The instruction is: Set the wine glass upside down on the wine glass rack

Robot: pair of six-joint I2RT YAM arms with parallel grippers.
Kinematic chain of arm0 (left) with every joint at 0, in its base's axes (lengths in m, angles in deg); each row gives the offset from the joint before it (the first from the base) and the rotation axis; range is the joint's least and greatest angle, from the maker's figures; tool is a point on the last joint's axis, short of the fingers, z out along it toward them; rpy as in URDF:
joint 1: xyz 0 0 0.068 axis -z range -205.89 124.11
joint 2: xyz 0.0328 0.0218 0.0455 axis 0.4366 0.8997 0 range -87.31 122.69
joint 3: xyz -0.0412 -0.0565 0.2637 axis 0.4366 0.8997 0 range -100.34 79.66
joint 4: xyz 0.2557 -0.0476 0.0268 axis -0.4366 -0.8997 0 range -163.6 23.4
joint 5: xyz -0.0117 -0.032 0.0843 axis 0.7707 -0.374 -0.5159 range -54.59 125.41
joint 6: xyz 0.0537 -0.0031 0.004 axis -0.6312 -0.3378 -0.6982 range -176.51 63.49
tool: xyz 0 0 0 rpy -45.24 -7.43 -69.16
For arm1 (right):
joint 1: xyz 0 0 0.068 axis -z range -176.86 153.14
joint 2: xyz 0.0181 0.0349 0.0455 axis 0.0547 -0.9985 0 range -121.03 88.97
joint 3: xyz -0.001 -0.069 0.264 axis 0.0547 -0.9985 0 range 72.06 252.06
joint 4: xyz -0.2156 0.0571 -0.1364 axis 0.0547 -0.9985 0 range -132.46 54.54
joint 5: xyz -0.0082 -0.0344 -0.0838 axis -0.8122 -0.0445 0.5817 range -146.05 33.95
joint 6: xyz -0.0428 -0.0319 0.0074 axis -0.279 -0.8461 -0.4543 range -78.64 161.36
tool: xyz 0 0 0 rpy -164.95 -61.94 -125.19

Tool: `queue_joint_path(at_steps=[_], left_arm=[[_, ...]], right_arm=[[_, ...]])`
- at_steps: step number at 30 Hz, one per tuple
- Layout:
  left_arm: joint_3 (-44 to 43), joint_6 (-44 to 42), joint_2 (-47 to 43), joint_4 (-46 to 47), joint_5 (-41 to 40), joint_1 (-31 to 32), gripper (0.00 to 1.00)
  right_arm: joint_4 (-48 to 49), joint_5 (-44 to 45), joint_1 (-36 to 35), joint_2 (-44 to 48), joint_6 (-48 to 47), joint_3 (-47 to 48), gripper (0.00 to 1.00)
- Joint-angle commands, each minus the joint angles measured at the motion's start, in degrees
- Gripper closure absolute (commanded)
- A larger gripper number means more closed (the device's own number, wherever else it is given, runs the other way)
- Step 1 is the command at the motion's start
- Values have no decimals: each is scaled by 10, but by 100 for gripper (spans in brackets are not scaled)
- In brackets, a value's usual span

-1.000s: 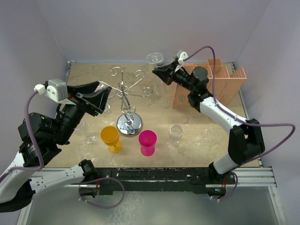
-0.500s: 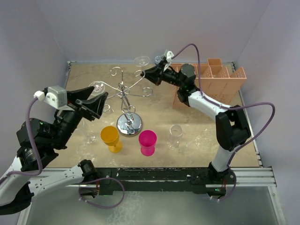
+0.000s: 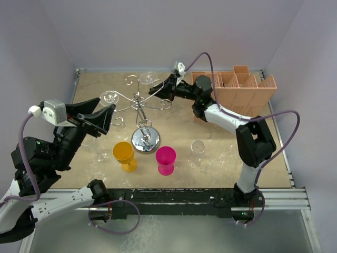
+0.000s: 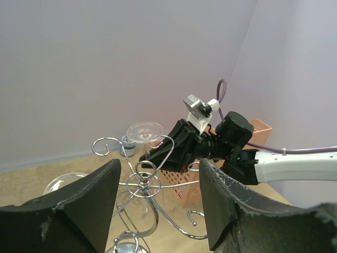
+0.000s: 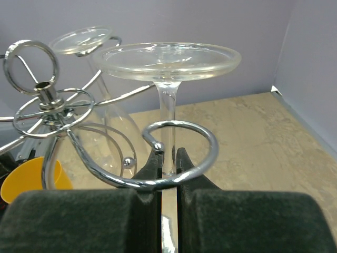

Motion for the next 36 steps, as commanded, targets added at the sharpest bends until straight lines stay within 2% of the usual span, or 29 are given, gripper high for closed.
queue_joint_path(at_steps=[1, 11, 17, 36], left_arm=[[-2, 2, -6, 11, -1, 1, 42], [0, 11, 1, 1, -7, 1, 42], [3, 11, 1, 0, -13, 1, 41], [0, 15, 9, -7, -11, 1, 41]], right_arm=[[71, -34, -4, 20, 14, 16, 100], [100, -56, -7, 28, 17, -5, 100], [121, -39, -8, 50, 16, -36, 100], [159, 150, -8, 83, 17, -98, 100]])
